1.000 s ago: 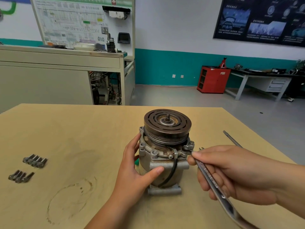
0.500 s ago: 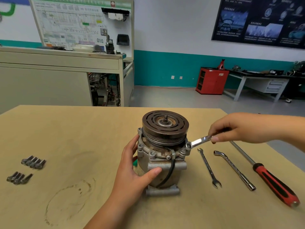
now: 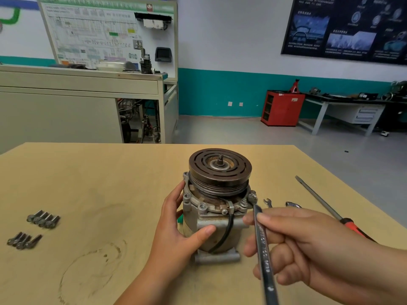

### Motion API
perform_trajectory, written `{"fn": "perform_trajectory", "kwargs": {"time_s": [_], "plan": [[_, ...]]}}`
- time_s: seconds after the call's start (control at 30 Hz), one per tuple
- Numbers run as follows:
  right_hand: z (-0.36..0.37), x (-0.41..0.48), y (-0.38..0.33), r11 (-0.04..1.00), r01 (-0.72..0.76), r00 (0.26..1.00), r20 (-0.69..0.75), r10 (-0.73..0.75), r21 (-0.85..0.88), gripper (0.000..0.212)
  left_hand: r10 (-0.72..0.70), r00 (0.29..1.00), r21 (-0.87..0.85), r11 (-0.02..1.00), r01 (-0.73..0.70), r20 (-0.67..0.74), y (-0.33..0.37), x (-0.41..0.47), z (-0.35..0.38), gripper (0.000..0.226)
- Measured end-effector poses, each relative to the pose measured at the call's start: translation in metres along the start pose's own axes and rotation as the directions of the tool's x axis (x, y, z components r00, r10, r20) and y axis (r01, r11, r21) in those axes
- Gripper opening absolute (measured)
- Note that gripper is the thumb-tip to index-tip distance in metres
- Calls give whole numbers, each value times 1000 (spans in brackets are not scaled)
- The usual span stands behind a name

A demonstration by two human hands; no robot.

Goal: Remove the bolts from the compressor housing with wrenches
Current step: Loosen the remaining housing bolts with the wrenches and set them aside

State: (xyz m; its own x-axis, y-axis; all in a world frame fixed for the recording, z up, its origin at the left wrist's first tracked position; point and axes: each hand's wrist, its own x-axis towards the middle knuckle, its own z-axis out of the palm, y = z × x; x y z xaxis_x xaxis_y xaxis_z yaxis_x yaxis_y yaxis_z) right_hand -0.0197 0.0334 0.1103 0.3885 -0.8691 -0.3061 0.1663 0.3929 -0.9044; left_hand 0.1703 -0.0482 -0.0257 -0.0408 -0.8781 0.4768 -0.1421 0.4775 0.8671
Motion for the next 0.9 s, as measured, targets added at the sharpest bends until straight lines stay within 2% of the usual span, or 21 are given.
{"fn": "perform_trajectory", "kwargs": {"time_s": [0.1,0.17,0.23,0.47,0.53,0.6,0.67,0.73,0.8,0.9], "plan": [[4,5,-4,999,12,996,-84,-16,-46,28,-2,1000,5,1000,2,-1,1,-1,0,86],[4,9,-6,995,-3,995,-104,-7,-98,20,-8,1000,5,1000,8,-1,0,-1,0,85],[1,12,-7,988,-37,993,-113,19,-152,20,-14,1000,7,1000,14,-3,0,0,-1,85],[-23,11,-21,889,-183,982,-42,182,-420,27,-20,1000,3,1000,20,3,0,0,0,88],[-33,14,-38,770,-231,963,-27,267,-595,29,-31,1000,3,1000,31,7,1,0,-1,88],[-43,18,-57,542,-224,945,-45,323,-810,28,-39,999,1,999,39,10,1,0,-1,88],[-53,26,-70,289,-156,955,-70,287,-945,26,-46,999,1,999,46,9,1,0,-1,88],[-66,37,-76,67,-47,985,-35,168,-997,22,-48,999,0,999,48,9,1,0,-1,88],[-75,50,-78,-24,38,997,36,66,-999,19,-41,999,5,999,41,9,1,1,-1,88],[-78,61,-81,-10,82,995,82,60,-997,23,-38,999,9,999,38,7,2,0,-1,87]]}}
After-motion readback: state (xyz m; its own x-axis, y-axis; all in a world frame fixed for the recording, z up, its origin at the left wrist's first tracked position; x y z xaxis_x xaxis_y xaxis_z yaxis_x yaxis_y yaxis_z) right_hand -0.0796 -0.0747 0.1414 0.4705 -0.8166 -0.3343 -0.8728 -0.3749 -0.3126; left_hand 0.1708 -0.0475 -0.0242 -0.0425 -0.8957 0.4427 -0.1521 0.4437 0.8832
